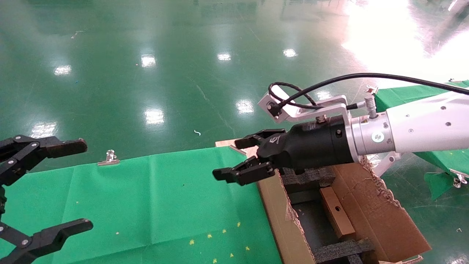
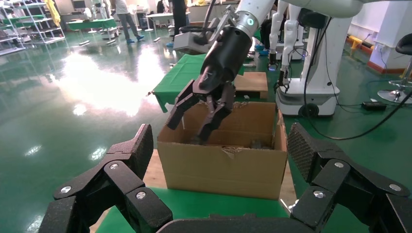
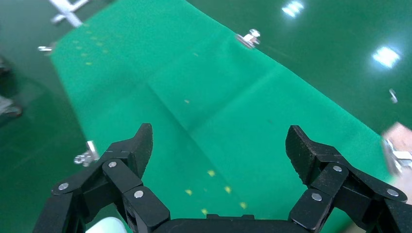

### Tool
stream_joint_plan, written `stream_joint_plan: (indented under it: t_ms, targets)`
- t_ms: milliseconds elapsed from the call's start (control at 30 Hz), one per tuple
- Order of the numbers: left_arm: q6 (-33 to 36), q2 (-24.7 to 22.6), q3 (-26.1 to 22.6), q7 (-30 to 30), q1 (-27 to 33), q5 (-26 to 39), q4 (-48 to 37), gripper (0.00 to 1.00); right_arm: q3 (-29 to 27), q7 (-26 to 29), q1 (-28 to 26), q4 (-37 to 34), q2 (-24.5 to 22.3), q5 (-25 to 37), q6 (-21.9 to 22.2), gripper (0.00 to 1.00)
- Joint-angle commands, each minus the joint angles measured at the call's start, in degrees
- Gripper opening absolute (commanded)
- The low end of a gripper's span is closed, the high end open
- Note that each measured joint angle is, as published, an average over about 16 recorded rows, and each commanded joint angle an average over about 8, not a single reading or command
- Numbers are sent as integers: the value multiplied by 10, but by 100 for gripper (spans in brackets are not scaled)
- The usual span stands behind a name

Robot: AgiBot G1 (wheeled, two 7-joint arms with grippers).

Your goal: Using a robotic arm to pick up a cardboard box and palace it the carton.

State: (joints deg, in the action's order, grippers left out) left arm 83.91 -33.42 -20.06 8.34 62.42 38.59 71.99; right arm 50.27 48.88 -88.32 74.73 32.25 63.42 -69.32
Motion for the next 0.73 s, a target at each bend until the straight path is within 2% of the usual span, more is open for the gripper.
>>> stream_joint_plan:
  t_ms: [33,633,733]
  targets:
    - [0,0,0,0,0,0,0,100,-21,-24,17,-1,2,-13,-10,100]
    - [0,0,0,0,0,0,0,100,-212,-236,166,-7,17,-133,-101,100]
    - [0,0,0,0,0,0,0,100,-228,-254,178,-8,18,-143,-109,100]
